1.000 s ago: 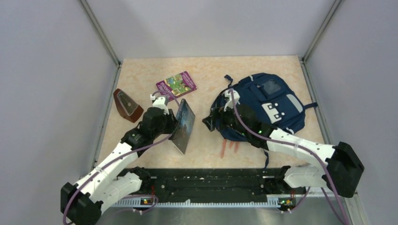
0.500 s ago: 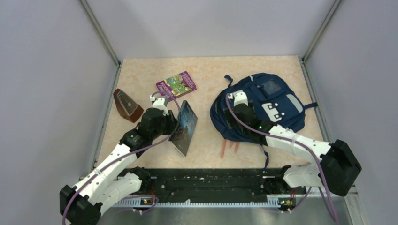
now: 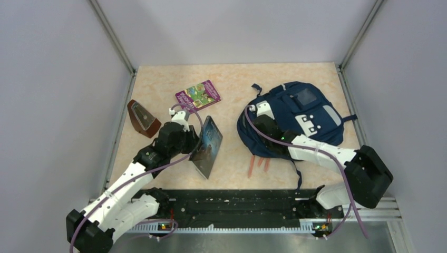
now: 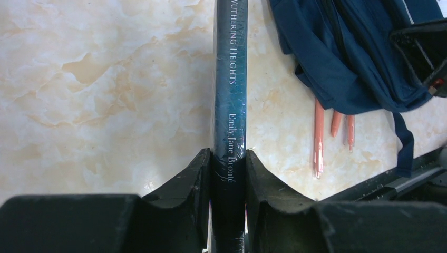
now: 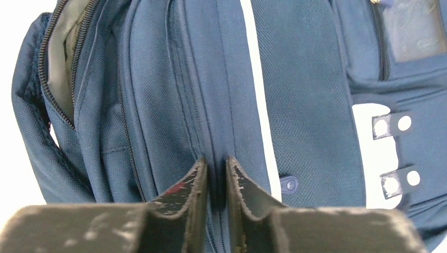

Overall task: Pack the student bag
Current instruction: Place the book in the student bag.

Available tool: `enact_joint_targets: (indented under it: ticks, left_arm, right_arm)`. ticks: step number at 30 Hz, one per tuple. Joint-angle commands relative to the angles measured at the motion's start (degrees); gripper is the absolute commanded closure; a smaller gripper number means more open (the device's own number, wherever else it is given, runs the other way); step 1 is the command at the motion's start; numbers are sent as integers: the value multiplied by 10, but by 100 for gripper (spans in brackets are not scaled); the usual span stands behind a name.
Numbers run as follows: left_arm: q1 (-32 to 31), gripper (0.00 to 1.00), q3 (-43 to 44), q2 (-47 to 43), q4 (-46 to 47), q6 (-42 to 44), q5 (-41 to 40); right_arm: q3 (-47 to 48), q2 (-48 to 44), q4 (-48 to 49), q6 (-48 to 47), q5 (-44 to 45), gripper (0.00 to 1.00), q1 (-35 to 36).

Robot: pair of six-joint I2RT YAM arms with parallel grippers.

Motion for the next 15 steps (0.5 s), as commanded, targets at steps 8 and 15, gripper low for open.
enact_joint_targets:
  ticks: [8,15]
  left_arm:
    - [-1,100,100,19,89,50,124]
    - [-2,100,129,82,166,47,241]
  right_arm:
    - [68,-61,-10,-36,7,100,-27]
    - [77,-133,27,-7,-156,100,-108]
